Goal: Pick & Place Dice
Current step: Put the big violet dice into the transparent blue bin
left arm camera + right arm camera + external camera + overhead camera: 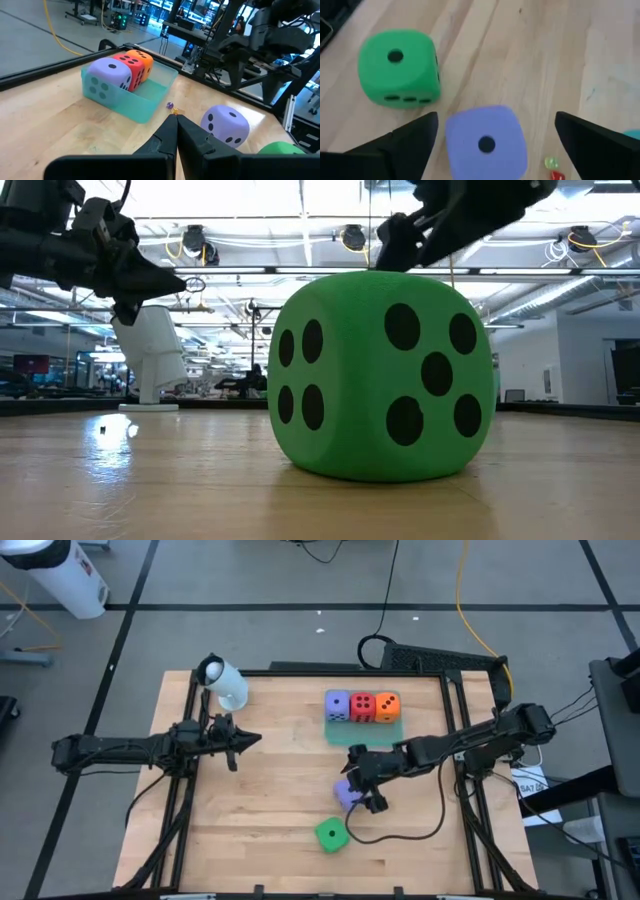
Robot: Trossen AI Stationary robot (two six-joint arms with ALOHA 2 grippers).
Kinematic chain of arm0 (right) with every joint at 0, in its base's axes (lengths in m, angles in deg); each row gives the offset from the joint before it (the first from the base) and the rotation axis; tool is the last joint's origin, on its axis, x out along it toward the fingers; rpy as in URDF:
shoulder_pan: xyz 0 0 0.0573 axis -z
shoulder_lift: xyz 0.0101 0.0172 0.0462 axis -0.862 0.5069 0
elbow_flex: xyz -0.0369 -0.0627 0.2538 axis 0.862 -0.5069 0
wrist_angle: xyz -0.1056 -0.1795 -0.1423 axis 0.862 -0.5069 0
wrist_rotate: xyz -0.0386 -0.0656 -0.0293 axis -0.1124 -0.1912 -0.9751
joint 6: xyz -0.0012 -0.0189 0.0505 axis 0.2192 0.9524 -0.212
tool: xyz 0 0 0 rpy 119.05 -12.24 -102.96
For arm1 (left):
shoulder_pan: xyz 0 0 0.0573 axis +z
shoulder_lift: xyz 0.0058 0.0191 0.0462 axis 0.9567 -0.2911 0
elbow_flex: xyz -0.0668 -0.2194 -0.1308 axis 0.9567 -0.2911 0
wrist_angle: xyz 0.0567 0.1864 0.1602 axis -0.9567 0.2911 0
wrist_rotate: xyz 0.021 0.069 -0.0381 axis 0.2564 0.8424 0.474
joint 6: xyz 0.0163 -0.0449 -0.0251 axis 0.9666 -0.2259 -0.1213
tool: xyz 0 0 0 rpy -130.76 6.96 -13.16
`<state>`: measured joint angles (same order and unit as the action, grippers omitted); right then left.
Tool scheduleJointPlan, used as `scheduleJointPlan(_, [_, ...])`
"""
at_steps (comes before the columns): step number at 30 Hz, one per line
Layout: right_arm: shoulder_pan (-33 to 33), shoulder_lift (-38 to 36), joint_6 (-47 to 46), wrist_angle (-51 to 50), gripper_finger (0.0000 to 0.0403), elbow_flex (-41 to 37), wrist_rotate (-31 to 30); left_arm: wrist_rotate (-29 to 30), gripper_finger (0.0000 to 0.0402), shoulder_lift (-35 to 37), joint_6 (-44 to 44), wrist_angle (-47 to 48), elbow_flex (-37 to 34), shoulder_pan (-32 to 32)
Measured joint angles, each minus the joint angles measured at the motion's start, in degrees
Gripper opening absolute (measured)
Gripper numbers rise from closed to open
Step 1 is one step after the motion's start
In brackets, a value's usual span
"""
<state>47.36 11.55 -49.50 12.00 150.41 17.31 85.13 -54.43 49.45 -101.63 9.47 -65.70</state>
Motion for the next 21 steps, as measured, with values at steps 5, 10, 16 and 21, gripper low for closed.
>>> scheduleJointPlan(5, [0.08, 0.0, -0.51, 0.44, 0.0399, -0.63, 1.9, 0.01, 0.0017, 0.0, 0.04, 0.0, 0.0, 0.0])
scheduleJointPlan(10, [0.04, 0.0, -0.44, 3.44, 0.04, -3.59, 3.0, 0.02, 0.0017, 0.0, 0.17, 0.6, 0.0, 0.0])
scheduleJointPlan(16, [0.07, 0.0, 1.62, 8.48, 0.04, -7.43, 2.47, 0.02, 0.0017, 0.0, 0.15, 1.14, 0.0, 0.0])
scheduleJointPlan(21, [1.01, 0.0, 1.69, 10.09, 0.04, -8.98, 4.32, 0.04, 0.0017, 0.0, 0.15, 1.23, 0.01, 0.0])
